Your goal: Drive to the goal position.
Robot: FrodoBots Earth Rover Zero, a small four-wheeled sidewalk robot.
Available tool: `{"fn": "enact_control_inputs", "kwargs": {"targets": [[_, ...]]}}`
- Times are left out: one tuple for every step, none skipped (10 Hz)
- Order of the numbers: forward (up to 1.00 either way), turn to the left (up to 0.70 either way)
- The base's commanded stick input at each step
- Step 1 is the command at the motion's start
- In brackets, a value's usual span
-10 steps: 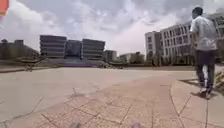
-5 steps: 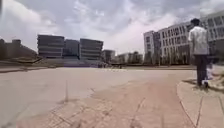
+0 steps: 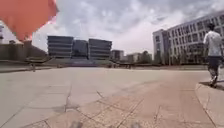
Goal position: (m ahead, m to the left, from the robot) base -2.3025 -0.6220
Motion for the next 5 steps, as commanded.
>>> {"fn": "enact_control_inputs", "kwargs": {"targets": [[0.7,-0.05],[0.7,-0.07],[0.7,-0.09],[0.7,-0.09],[0.7,-0.09]]}}
